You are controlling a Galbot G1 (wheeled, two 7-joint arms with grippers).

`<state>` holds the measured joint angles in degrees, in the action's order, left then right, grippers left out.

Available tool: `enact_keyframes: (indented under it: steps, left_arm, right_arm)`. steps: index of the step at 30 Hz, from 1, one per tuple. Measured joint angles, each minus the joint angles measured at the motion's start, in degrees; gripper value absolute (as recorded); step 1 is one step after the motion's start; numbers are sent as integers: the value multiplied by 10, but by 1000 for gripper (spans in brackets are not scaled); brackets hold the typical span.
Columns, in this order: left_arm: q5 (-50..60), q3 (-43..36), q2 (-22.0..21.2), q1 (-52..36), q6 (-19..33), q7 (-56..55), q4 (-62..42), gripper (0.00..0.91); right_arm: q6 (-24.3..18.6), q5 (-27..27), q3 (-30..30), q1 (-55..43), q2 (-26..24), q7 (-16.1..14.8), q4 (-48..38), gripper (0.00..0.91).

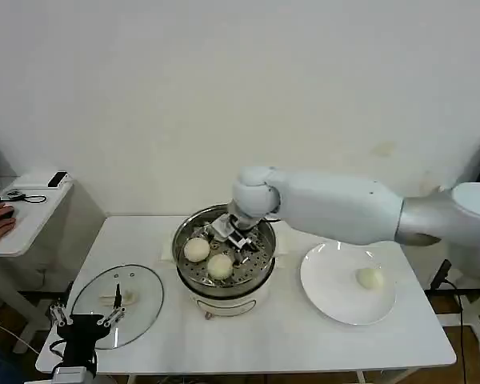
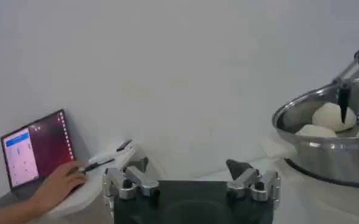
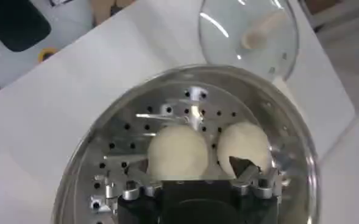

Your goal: Take steamed baozi put them in steamer then cover it.

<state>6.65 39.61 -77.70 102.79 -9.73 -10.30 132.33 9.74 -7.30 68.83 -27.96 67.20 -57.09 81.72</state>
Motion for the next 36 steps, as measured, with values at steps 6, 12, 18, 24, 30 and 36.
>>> enact_keyframes:
  steps: [6,12,18,24,30,36]
  left_arm:
    - [0,-6,5,-4,-1,0,0,907]
    - [0,-13,10,-11,-2,2,-1,907]
    - [-1,-18,15,-18,-6,3,-5,907]
    - [0,-23,16,-24,-9,5,-9,907]
    - [1,-23,17,-20,-9,6,-11,907]
    - [2,-23,17,-17,-9,6,-13,907]
  right_arm:
    - [30,-12,-15,-5,-60,10,13,907]
    - [55,-11,-26,0,-142,9,19,907]
    - [63,13,-32,25,-238,8,23,907]
    - [66,53,-66,81,-316,9,17,907]
    - [65,92,-123,160,-356,5,5,907]
    - [62,126,-174,232,-377,-4,-9,907]
